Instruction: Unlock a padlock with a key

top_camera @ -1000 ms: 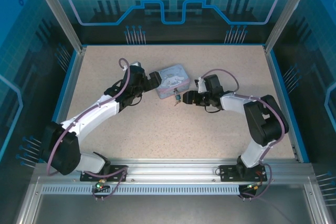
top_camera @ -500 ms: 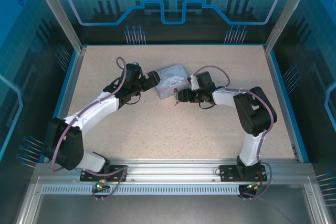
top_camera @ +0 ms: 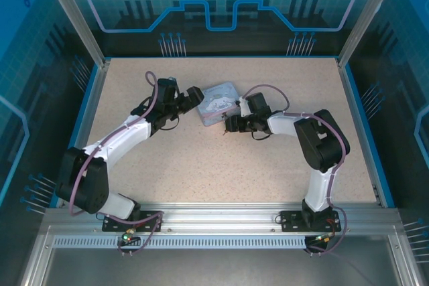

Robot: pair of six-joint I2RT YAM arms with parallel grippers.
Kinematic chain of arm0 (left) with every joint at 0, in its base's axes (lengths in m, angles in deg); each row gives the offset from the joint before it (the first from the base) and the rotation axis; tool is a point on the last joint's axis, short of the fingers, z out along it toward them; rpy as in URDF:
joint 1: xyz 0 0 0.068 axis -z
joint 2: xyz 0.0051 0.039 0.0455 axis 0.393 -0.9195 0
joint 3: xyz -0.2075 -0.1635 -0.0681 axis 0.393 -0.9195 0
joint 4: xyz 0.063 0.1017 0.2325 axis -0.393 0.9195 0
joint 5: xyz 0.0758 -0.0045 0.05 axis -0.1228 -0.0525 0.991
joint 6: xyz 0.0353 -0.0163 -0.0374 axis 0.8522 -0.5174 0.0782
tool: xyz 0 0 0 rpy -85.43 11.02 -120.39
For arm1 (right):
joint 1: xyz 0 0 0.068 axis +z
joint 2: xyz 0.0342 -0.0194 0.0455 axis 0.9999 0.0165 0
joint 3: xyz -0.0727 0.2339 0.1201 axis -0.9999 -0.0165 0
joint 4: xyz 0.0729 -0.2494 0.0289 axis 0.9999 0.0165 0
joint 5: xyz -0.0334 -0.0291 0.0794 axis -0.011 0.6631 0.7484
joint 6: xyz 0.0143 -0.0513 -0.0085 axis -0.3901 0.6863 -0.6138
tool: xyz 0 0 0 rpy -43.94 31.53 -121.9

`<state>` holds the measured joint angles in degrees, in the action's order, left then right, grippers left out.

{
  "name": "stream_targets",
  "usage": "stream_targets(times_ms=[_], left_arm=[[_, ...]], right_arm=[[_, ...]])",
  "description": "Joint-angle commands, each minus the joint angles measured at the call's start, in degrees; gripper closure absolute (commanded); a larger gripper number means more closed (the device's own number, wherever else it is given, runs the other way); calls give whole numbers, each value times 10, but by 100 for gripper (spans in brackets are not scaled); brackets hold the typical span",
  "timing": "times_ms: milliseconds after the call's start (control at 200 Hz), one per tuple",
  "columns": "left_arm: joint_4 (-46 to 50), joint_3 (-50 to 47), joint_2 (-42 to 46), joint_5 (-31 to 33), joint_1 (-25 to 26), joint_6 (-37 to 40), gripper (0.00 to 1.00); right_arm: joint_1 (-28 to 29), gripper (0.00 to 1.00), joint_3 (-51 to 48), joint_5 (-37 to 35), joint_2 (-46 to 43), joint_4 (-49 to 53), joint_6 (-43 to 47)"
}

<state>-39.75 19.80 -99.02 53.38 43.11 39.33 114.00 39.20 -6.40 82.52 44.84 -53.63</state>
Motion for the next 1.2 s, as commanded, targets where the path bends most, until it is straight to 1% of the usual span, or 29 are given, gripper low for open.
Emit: stream_targets(times_ms=[0,245,650,755,885,1040,1196], left_arm=[[-18,5,-11,-20,-7,-15,1],[-30,5,-22,-34,-9,-27,1],[-39,0,-23,-45,-14,-34,1],[-43,-1,-24,-47,-16,-37,1],[-46,-2,-25,-50,-17,-39,1],[-49,-5,-25,-51,-19,-41,1],[-51,-6,-24,-51,-19,-42,1]], right_arm=[[14,47,15,1,16,11,17],[21,49,24,0,21,14,19],[24,55,19,-8,25,17,19],[24,61,18,-11,26,17,18],[24,65,20,-11,28,19,17],[24,73,24,-9,29,21,17],[23,74,25,-7,26,22,15]])
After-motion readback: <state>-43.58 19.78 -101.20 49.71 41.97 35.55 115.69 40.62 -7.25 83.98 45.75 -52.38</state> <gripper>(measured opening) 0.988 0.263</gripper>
